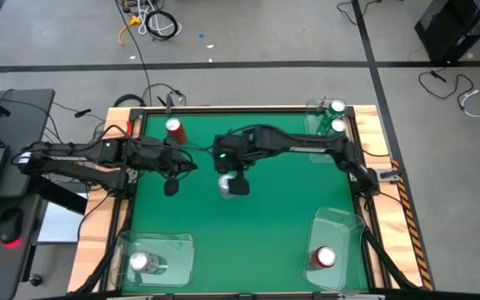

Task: Sort soda cans
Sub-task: Put the red-silver soda can into the bottom left transparent bin

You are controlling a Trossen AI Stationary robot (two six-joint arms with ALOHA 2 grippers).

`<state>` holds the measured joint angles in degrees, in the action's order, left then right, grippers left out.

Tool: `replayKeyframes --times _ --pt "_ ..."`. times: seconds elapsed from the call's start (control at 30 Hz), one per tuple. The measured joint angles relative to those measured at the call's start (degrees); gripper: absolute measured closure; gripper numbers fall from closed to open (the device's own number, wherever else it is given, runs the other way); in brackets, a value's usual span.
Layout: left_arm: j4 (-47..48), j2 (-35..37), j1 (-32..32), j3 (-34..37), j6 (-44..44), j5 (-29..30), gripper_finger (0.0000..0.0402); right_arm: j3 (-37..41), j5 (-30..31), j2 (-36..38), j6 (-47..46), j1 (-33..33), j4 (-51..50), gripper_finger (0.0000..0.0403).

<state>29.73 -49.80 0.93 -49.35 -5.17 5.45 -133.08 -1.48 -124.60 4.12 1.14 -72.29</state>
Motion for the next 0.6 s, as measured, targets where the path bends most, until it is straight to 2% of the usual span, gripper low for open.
replayKeyframes --times 0.17,0.33,0.47,0.6 --pt "0.16 -4.71 -0.02 -3.03 0.29 -3.14 0.0401 0.78 5.0 7.09 -1.61 -0.36 -6.81 0.0089" --pt "7.6 -13.35 -0.02 -11.6 2.74 -4.21 0.0401 6.2 5.21 12.57 -2.89 -0.36 -7.91 0.0172" --pt "12.79 -19.31 -0.07 -18.32 4.64 -4.21 0.0401 16.46 5.24 17.46 -4.13 -0.25 -3.61 0.0248" --pt "16.74 -24.41 -0.27 -22.77 5.05 -5.2 0.0401 31.67 5.27 23.98 -5.15 -0.17 5.9 0.0328"
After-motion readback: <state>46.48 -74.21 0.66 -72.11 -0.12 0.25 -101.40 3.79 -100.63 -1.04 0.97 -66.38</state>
